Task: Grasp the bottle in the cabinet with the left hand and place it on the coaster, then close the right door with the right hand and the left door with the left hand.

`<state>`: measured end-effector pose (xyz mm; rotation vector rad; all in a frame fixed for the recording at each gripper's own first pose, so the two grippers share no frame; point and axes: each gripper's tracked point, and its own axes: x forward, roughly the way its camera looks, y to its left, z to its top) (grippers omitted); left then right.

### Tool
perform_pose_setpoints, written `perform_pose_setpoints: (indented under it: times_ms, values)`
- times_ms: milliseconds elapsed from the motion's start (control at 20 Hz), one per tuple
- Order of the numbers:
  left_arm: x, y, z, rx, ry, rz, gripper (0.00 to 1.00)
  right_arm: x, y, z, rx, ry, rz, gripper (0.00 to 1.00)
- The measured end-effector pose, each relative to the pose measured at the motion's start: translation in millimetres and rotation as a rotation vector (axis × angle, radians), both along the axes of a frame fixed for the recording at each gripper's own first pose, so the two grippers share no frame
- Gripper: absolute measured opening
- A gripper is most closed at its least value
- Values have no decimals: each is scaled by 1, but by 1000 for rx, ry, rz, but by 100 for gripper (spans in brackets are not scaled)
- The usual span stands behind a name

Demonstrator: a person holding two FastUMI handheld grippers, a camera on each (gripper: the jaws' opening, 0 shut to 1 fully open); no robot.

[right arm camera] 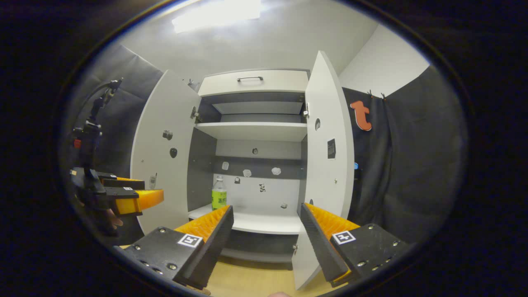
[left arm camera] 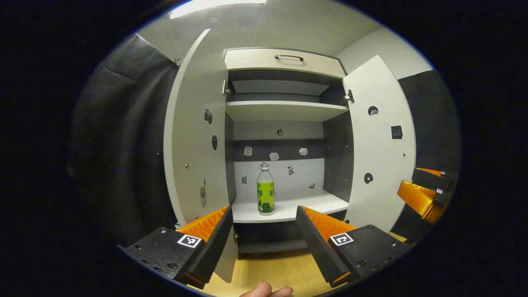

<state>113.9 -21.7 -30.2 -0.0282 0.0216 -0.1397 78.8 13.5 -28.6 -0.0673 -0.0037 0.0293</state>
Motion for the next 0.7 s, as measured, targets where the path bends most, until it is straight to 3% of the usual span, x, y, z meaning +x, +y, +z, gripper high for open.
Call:
perform_pose_setpoints:
  times_ms: [250, 700]
  values:
    - [44, -12, -10, -17, 11, -22, 97, 16, -3, -12, -5, 18, -2, 99]
    - [163, -33, -24, -31, -22, -27, 97, 45, -20, -16, -32, 31, -16, 99]
